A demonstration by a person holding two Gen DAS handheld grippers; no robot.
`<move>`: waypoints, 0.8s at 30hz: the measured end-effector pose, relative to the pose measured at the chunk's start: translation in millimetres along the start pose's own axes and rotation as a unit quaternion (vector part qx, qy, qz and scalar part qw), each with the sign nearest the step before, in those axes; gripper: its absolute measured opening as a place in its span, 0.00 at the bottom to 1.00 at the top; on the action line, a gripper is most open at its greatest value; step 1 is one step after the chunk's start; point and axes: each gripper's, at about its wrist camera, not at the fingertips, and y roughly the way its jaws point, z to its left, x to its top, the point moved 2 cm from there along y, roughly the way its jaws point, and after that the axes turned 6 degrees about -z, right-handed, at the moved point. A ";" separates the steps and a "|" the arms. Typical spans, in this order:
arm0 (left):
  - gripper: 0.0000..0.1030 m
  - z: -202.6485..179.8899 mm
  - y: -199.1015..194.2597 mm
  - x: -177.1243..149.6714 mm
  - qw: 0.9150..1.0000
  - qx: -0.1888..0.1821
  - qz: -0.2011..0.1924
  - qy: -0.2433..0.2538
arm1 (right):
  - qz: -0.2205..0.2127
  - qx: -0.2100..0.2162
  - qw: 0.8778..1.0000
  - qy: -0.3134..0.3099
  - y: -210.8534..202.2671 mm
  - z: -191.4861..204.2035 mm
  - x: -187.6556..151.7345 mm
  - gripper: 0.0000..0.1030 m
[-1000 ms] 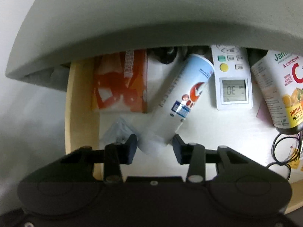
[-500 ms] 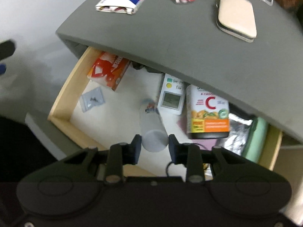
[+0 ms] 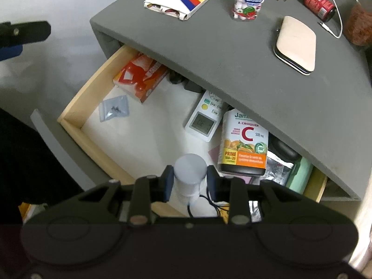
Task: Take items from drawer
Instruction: 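Grasp the white spray can by its cap with the right tool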
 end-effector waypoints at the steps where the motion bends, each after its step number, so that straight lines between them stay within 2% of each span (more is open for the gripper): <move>1: 1.00 -0.5 0.2 -0.2 1.000 0.000 0.000 0.001 | -0.001 0.000 1.000 0.000 0.0 0.4 -0.6 0.29; 7: 1.00 -3.8 1.1 -1.5 1.000 0.001 0.002 0.009 | -0.021 0.001 1.000 -0.003 5.7 2.3 -1.2 0.32; 9: 1.00 -5.5 1.1 -2.1 1.000 0.002 0.001 0.015 | -0.040 -0.006 0.999 -0.007 4.6 2.3 -1.5 0.38; 11: 1.00 -8.9 0.5 -3.2 1.000 0.004 -0.002 0.029 | -0.064 -0.011 0.998 -0.011 1.5 2.4 -2.4 0.50; 13: 1.00 -11.1 1.1 -4.3 0.999 0.005 -0.001 0.040 | -0.098 -0.004 0.995 0.007 -4.5 -2.0 -7.7 0.53; 16: 1.00 -14.3 3.1 -6.5 0.999 0.009 0.004 0.053 | -0.122 0.008 0.992 0.041 -6.5 -9.6 -15.4 0.65; 18: 1.00 -16.2 4.5 -7.9 0.998 0.008 0.008 0.059 | -0.137 0.026 0.987 0.080 -3.8 -17.6 -25.3 0.65; 24: 1.00 -28.1 7.5 -13.0 0.995 0.007 0.015 0.099 | -0.107 0.037 0.989 0.097 11.9 -19.1 -32.4 0.65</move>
